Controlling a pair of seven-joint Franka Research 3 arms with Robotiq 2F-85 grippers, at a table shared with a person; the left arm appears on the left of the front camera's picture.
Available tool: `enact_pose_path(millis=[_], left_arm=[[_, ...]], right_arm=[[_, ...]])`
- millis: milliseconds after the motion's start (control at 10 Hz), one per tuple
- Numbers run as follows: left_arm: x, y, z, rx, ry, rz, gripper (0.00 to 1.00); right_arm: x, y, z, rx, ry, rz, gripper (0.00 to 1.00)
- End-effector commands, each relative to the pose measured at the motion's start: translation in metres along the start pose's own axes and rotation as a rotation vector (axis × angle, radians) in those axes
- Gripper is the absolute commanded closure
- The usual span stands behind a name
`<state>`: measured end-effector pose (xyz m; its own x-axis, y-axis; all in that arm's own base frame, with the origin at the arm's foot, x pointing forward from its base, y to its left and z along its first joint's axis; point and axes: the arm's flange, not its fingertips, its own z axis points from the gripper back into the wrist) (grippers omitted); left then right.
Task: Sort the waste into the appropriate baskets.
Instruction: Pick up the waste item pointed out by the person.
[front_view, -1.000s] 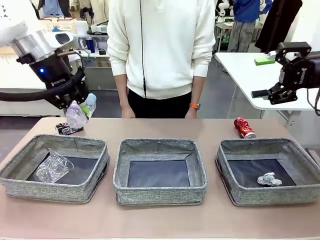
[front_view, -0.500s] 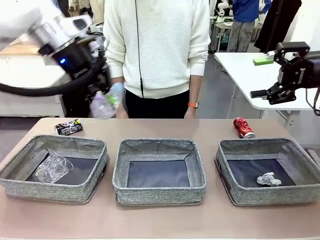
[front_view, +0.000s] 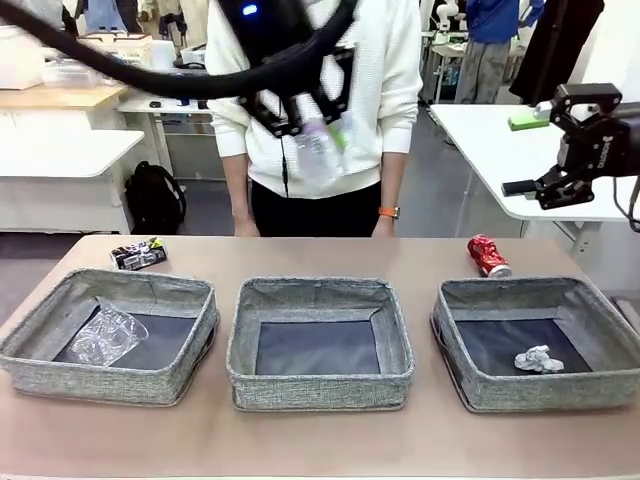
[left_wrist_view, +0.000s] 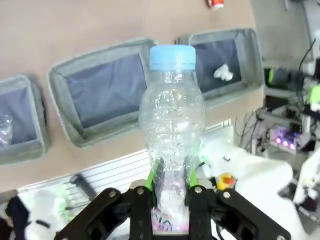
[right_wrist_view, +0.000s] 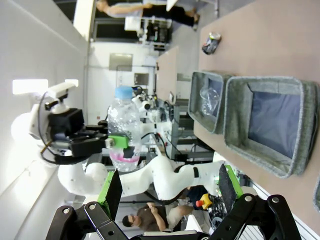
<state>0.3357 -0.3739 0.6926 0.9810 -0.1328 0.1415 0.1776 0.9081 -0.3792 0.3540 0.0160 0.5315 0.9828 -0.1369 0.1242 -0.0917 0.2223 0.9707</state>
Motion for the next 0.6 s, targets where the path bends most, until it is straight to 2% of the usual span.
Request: enact_pose_path(millis=[0,100,300,500], left_arm=[[0.03,-0.022,0.01,0.048,0.065,0.035,0.78],[0.041,-0.028,0.015,0.049,0.072,0.102,0.78],[0.054,-0.02,0.026,0.058,0.04,0.139,0.78],[0.06,-0.008,0.034,0.097,0.055,0.121,0.78]], right_arm=[[0.0,0.003,0.0,-0.007,0.005,-0.017,0.0],[0.0,0.003,0.0,-0.007,0.005,-0.017,0.0],[0.0,0.003,0.0,-0.007,0.005,-0.017,0.0],[0.0,0.003,0.0,-0.007,0.005,-0.017,0.0]])
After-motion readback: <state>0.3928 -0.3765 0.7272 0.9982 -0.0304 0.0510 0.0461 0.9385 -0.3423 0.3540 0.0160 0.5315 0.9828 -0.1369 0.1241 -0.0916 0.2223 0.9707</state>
